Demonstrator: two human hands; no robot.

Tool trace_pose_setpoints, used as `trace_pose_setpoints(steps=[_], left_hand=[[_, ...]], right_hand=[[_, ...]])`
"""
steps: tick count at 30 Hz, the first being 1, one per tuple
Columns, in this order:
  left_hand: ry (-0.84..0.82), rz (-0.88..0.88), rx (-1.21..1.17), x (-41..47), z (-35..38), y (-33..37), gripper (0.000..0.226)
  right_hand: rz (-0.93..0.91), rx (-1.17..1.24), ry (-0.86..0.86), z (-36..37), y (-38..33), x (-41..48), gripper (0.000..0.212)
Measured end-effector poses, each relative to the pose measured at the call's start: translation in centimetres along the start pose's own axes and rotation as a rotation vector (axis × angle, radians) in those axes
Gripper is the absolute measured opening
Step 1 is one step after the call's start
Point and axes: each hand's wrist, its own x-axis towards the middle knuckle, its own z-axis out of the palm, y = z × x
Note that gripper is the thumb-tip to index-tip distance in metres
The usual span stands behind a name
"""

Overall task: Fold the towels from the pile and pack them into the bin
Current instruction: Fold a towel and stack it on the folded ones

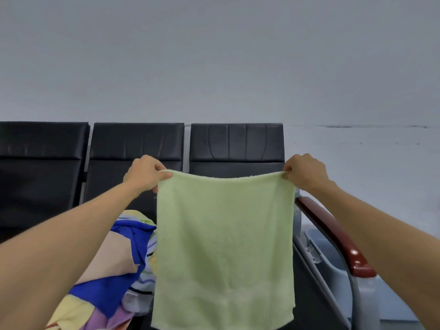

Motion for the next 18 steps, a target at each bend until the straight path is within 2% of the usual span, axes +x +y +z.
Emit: trace_pose_setpoints(steps=[3, 7, 9, 13, 18], left_hand=[[-0.041, -0.098, -0.117, 0.6, 3.6, -1.8, 0.008], [-0.062, -0.223, -0.281, 0.5, 9.0, -4.9, 0.014], [-0.058, -0.207, -0.295, -0.2, 11.0, -6.5, 0.014], [-0.164, -0.128, -0.300, -3.4, 14.5, -10.4, 0.012], [-0.256, -0.050, -0.140, -9.2, 17.0, -14.2, 0.007]], right_hand=[[0.065, 0.146, -0.004, 3.3, 1.0, 0.4, 0.011], [0.134, 0.345, -0.110, 9.5, 2.2, -0.1, 0.006], [0.110, 0.315, -0.117, 11.9, 2.7, -1.0, 0.008], [0.077, 0.314, -0.202, 16.7, 3.5, -4.4, 0.012], [0.089, 0.399, -0.283, 20.4, 4.6, -9.5, 0.037]])
